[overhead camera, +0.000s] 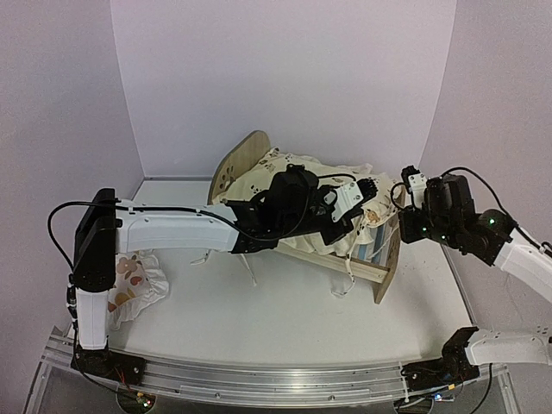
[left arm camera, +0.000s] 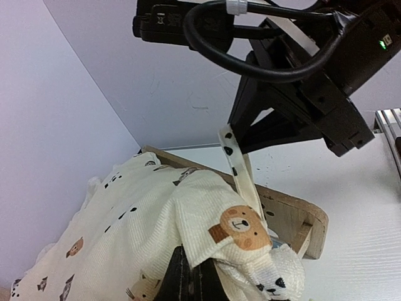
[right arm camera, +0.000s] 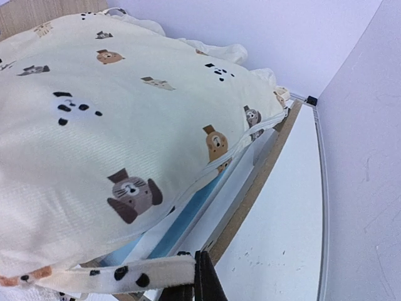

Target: Set up the pet bed

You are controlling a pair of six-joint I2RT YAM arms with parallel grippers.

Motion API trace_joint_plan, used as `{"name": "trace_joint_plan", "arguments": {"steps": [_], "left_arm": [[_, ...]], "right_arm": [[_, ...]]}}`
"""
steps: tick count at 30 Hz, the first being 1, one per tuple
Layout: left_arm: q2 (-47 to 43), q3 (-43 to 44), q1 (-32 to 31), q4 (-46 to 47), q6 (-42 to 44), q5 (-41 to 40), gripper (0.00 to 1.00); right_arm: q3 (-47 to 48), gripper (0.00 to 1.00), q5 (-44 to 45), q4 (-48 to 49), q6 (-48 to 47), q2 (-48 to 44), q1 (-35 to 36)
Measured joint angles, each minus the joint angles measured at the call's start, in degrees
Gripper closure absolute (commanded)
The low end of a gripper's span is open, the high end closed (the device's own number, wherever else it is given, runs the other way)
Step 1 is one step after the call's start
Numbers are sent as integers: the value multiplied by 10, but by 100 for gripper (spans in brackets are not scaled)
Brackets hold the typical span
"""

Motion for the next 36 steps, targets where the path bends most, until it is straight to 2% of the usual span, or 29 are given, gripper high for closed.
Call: {"name": "trace_joint_plan", "arguments": {"steps": [6, 17, 26, 36], "left_arm": [[0, -14, -1, 11, -18, 14, 100], [0, -23, -3, 25, -33, 22, 100], [0, -29, -3, 34, -41, 25, 100], [0, -37, -4, 38, -42, 25, 100]], "right_arm": [[18, 100, 35, -29, -10, 10, 0], [38, 100, 27, -61, -14, 20, 0], [111, 100, 22, -84, -27, 40, 0], [95, 100, -6, -98, 0, 93, 0]]}}
